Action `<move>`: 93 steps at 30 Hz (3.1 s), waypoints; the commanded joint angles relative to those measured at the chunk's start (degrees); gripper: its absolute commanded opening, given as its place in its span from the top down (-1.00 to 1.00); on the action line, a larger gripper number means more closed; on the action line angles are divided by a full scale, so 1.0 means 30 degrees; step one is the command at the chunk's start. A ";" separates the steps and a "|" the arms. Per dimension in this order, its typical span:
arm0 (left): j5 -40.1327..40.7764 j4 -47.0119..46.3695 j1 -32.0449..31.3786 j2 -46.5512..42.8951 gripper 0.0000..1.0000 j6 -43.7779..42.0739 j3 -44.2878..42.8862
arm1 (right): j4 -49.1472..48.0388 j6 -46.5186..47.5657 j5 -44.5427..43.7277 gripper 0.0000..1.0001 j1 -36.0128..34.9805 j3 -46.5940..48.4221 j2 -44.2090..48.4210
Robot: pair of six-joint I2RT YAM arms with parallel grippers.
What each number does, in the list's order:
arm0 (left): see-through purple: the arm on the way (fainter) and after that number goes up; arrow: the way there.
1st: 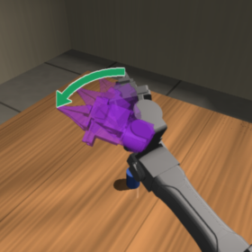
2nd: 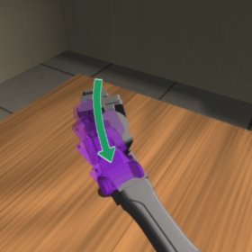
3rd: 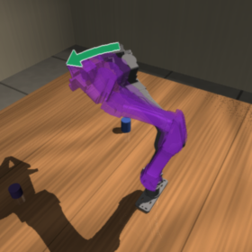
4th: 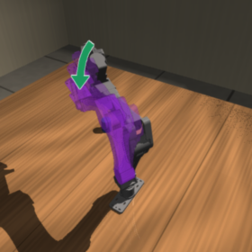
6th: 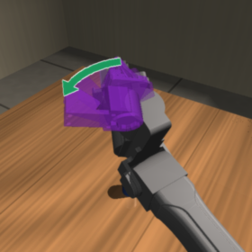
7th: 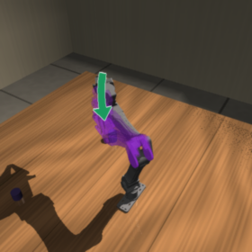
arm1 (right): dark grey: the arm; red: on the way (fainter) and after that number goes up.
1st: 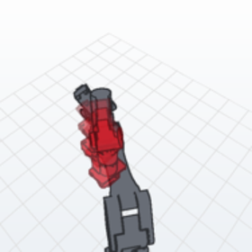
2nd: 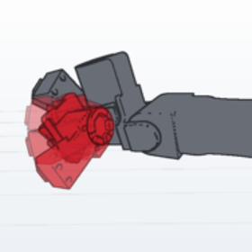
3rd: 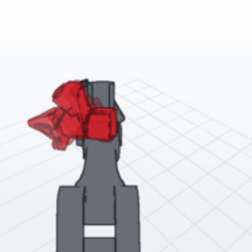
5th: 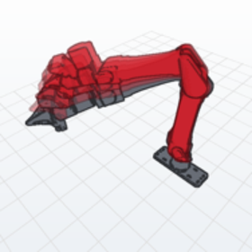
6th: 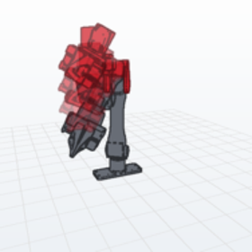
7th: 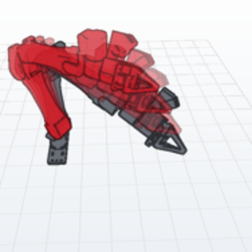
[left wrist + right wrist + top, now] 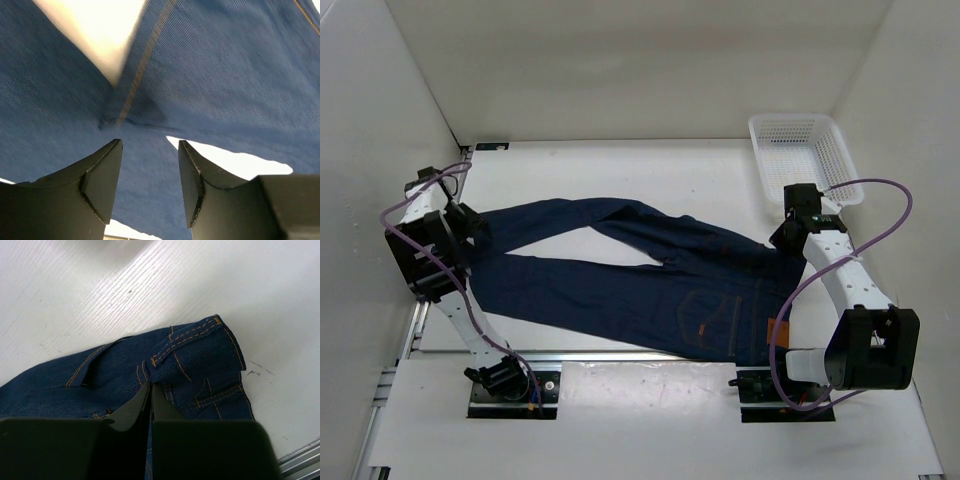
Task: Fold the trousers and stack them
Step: Flatten the trousers out
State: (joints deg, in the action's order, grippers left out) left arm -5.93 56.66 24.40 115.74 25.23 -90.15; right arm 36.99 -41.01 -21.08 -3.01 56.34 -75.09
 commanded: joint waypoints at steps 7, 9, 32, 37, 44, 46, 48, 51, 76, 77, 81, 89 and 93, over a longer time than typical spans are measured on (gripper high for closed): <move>0.0308 0.0126 0.0127 0.1292 0.42 -0.0589 -0.1005 | -0.1022 0.0429 0.0611 0.99 0.0094 -0.0263 0.0100; 0.0921 0.0416 0.0127 0.1292 0.77 -0.0386 -0.1179 | -0.1022 0.0605 0.0816 0.99 0.0094 -0.0060 0.0098; 0.0718 0.0917 0.1123 0.0647 -0.28 -0.1058 -0.0566 | -0.1374 0.1015 0.1373 0.99 0.0269 0.0118 -0.0312; 0.1187 0.0741 0.1123 0.0647 -0.15 -0.0882 -0.0390 | -0.1550 0.0839 0.1548 0.99 0.0269 0.0118 -0.0312; 0.1595 0.0389 0.0508 0.1204 -0.01 -0.0677 -0.0214 | -0.1550 0.0839 0.1548 0.99 0.0269 -0.0232 -0.0312; 0.1800 0.0389 0.0508 0.1438 -0.01 -0.0677 -0.0390 | -0.1550 0.0839 0.1548 0.99 0.0269 -0.0234 -0.0312; 0.1802 0.0389 0.0508 0.1614 -0.01 -0.0677 -0.0390 | -0.1550 0.0839 0.1548 0.99 0.0269 -0.0234 -0.0312; 0.1802 0.0389 0.0508 0.1966 0.07 -0.0677 -0.0740 | -0.1550 0.0839 0.1724 0.99 0.0269 -0.0234 -0.0312; 0.3472 0.5338 0.0508 -0.5737 0.79 0.0143 -0.7270 | 0.0355 0.1015 -0.0090 0.99 0.1529 0.0997 0.1854; 0.3472 0.5340 0.0508 -0.5739 0.79 0.0143 -0.7594 | 0.0355 0.1189 -0.0585 0.99 0.1732 0.0997 0.2030; 0.3122 0.5780 0.0508 -0.5565 0.79 0.0143 -0.9263 | 0.0970 0.1775 -0.2138 0.99 0.2405 0.1756 0.2237; 0.1656 0.4901 -0.0312 0.3028 0.71 0.0348 -1.4967 | 0.0175 0.1164 -0.2143 0.82 0.2760 0.4857 -0.3138; 0.1138 0.5167 -0.0810 0.5218 -0.74 0.0319 -1.8931 | 0.0970 0.1365 -0.1090 -0.11 0.3111 0.7061 -0.4648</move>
State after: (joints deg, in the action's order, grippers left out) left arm 0.03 71.64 22.94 131.00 25.54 -141.47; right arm 38.89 -37.95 -24.16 5.45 73.49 -88.62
